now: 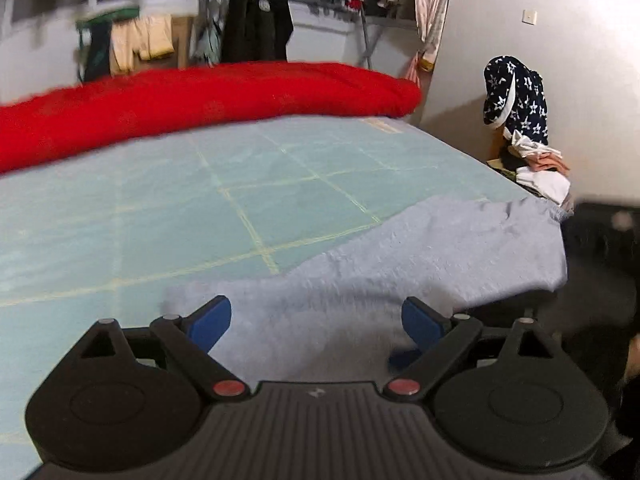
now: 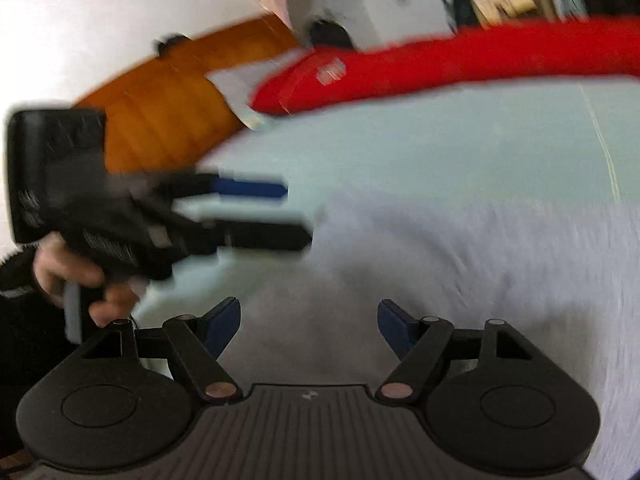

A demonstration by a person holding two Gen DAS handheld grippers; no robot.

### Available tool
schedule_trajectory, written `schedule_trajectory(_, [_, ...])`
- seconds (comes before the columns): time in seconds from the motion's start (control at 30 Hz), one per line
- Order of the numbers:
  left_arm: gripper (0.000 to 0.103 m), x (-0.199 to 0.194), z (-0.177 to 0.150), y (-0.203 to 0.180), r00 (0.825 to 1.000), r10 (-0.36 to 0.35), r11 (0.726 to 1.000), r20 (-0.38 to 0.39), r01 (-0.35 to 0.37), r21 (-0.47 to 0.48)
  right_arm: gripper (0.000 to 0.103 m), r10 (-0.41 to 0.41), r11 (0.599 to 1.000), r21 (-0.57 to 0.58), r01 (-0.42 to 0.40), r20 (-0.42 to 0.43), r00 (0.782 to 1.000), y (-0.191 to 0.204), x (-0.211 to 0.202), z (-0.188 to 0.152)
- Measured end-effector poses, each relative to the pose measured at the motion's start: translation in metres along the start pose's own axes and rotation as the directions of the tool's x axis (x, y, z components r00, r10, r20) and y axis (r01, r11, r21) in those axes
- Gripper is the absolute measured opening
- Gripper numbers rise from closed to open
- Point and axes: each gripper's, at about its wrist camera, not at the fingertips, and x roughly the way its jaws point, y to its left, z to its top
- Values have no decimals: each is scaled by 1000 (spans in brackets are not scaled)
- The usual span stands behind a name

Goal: Fold clothes

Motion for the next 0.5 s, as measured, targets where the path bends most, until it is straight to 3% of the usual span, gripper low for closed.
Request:
schedule_trajectory(0.17, [92,39,-26,33,995,36,991,-94,-47,-126,83,8,1000,1,-8,7,1000,-1,0,-19])
schedule_trajectory(0.23, [92,32,-39,36,999,14,993,-48,-19,-119,83,15,1000,-6,-15,6,1000,-1,-1,-24])
schedule_trajectory(0.3, [92,27,-42,33,999,21,996,-50,-25,-90,83,20,999,-26,-20,11,1000,1,1,-25])
schedule_trajectory(0.5, [92,17,-25,24,999,13,999,-31,-15,-50,88,51,999,-6,-51,26,998,-7,-2,-27])
